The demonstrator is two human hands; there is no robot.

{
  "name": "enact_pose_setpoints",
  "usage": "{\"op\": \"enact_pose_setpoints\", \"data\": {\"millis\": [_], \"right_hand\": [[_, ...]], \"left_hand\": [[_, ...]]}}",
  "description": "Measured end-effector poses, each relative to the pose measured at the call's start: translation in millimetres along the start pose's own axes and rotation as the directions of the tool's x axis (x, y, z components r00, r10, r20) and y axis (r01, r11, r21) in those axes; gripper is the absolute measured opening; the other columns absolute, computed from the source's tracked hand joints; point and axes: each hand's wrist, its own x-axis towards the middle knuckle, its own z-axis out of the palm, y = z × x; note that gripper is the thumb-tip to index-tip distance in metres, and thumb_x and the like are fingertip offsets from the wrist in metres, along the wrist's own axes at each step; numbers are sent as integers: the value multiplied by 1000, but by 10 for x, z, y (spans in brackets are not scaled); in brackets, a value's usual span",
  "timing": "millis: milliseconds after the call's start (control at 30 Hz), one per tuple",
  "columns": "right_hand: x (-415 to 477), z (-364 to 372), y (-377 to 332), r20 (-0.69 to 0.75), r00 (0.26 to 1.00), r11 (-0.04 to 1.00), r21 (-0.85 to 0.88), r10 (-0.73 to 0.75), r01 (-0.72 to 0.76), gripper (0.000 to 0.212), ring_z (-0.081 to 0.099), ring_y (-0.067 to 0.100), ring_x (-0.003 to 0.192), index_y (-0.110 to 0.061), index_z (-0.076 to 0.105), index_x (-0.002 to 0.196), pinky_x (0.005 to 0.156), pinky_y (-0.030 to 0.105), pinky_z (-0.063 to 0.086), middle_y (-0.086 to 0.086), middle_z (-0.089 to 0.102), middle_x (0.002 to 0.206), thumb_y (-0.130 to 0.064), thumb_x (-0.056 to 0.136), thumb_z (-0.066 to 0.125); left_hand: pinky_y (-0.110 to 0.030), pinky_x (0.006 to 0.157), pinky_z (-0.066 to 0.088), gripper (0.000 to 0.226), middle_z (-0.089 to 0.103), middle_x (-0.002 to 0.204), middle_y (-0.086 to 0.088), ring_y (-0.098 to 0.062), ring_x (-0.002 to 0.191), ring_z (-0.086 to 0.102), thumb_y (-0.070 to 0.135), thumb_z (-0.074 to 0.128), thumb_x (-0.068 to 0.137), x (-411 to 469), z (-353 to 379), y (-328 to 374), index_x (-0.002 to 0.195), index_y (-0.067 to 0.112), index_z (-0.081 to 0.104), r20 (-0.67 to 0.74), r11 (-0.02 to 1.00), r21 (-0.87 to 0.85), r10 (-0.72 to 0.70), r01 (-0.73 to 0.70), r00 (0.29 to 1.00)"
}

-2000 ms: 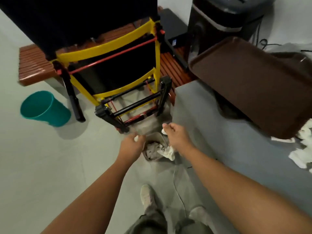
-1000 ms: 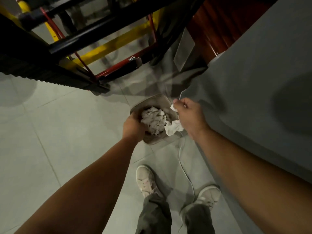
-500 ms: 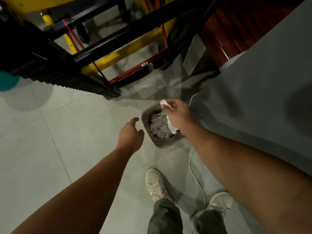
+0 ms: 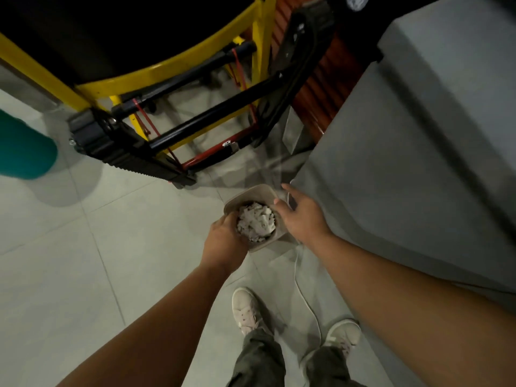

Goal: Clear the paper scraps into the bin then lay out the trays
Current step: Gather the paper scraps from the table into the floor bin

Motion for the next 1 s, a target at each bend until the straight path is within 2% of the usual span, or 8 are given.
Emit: {"op": "enact_pose_setpoints", "data": {"millis": [167, 233, 433, 600, 700, 833, 900, 1000], "right_hand": [[-728, -624, -374, -10, 991, 985, -112, -130, 128, 48, 51, 18, 125, -23, 50, 138, 97, 22, 36, 1, 54, 138, -34, 92, 60], [-995, -883, -561, -33, 984, 979, -110, -174, 170, 48, 51, 16, 125, -22, 51, 137, 99, 22, 37, -2, 54, 138, -33, 91, 60], [-1647, -1704, -1131, -110, 940, 946, -55, -324, 320, 46, 47, 12, 128, -22, 51, 137, 105, 22, 35, -4, 52, 139, -29, 92, 59], [-2143, -2393, -1419, -183, 899, 915, -5, -397, 403, 45, 45, 11, 129, -22, 50, 138, 104, 20, 34, -2, 51, 140, -25, 93, 58], [-2398, -2787, -1350, -238, 877, 903, -4, -418, 430, 45, 45, 9, 130, -22, 50, 139, 107, 23, 36, -2, 51, 141, -26, 94, 57], [-2696, -3258, -966, -341, 864, 920, -6, -370, 391, 45, 48, 12, 128, -21, 51, 136, 106, 28, 41, -2, 52, 140, -26, 92, 57], [-2849, -3467, -694, -412, 850, 933, -1, -329, 361, 43, 51, 14, 125, -19, 53, 134, 104, 33, 44, 0, 55, 136, -26, 92, 57], [-3055, -3775, -277, -514, 820, 956, 0, -252, 293, 40, 55, 16, 121, -16, 56, 131, 102, 31, 44, 2, 59, 131, -23, 92, 58]], "left_hand": [[-39, 104, 45, 50, 57, 135, -2, -28, 122, 51, 24, 57, 86, -582, -457, 675, 135, 19, 52, -53, 995, 6, 95, -95, 994], [-37, 103, 45, 46, 57, 133, -2, -27, 122, 51, 23, 56, 87, -839, -668, 968, 134, 19, 53, -95, 990, 8, 142, -142, 985], [-33, 109, 34, 52, 48, 147, -6, -25, 135, 41, 17, 57, 92, -1614, -1199, 1856, 143, 15, 47, -185, 972, 43, 236, -232, 954], [-33, 110, 34, 51, 51, 143, -2, -22, 135, 42, 23, 60, 92, -2064, -1409, 2565, 141, 18, 48, -233, 934, 89, 358, -347, 904], [-34, 110, 37, 50, 51, 143, 0, -19, 134, 43, 24, 59, 93, -2269, -1411, 3004, 141, 19, 48, -242, 908, 104, 418, -405, 876], [-35, 108, 41, 48, 53, 140, 0, -19, 129, 48, 23, 60, 94, -2492, -1225, 3560, 140, 18, 49, -240, 853, 136, 522, -504, 818], [-33, 107, 39, 46, 54, 139, 0, -18, 129, 48, 23, 60, 95, -2560, -1056, 3804, 139, 18, 50, -206, 819, 154, 574, -553, 793], [-30, 105, 38, 44, 55, 139, -3, -20, 127, 50, 23, 61, 94, -2613, -737, 4147, 137, 15, 52, -126, 753, 181, 656, -633, 744]]}}
